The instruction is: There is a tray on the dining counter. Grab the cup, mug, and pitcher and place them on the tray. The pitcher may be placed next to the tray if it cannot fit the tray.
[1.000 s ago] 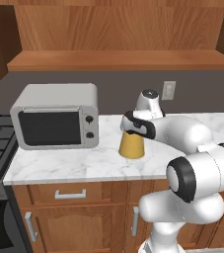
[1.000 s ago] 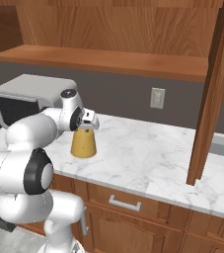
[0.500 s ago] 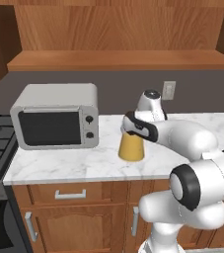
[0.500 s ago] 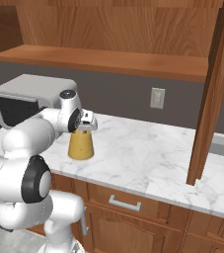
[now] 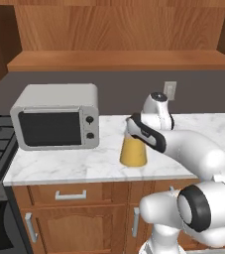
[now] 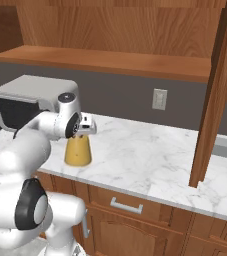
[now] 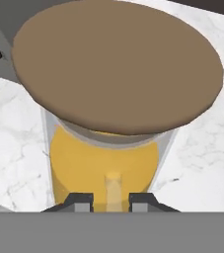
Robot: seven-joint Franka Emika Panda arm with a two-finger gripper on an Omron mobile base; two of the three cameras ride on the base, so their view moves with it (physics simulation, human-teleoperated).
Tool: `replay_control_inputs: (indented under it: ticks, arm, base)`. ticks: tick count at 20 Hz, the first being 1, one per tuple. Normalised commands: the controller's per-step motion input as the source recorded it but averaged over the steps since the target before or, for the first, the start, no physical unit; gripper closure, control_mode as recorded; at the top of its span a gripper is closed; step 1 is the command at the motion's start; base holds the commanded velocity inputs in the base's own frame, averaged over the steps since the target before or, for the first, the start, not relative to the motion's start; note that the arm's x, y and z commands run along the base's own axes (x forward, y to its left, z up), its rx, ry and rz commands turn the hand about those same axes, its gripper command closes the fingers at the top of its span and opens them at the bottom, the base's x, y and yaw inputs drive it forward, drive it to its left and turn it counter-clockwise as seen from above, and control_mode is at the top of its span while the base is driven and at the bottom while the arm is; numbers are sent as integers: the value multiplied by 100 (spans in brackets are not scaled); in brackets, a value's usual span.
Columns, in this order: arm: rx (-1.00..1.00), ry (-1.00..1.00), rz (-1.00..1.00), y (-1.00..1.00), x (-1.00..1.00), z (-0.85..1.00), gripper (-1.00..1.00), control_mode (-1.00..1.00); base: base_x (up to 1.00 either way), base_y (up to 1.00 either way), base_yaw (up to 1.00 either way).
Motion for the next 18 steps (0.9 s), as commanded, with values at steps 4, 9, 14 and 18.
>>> replay_control_inputs:
  ticks: [4,9,14,18]
  arm:
    - [0,-1,3,6,-42,25,100,-100]
    - [0,-8,1,1,-46,32,100,-100]
    - [0,-17,0,11,-48,39,100,-100]
    - [0,-7,0,18,-37,45,100,-100]
  base:
    - [0,0,0]
    - [0,0,0]
    - [0,0,0]
    - [0,0,0]
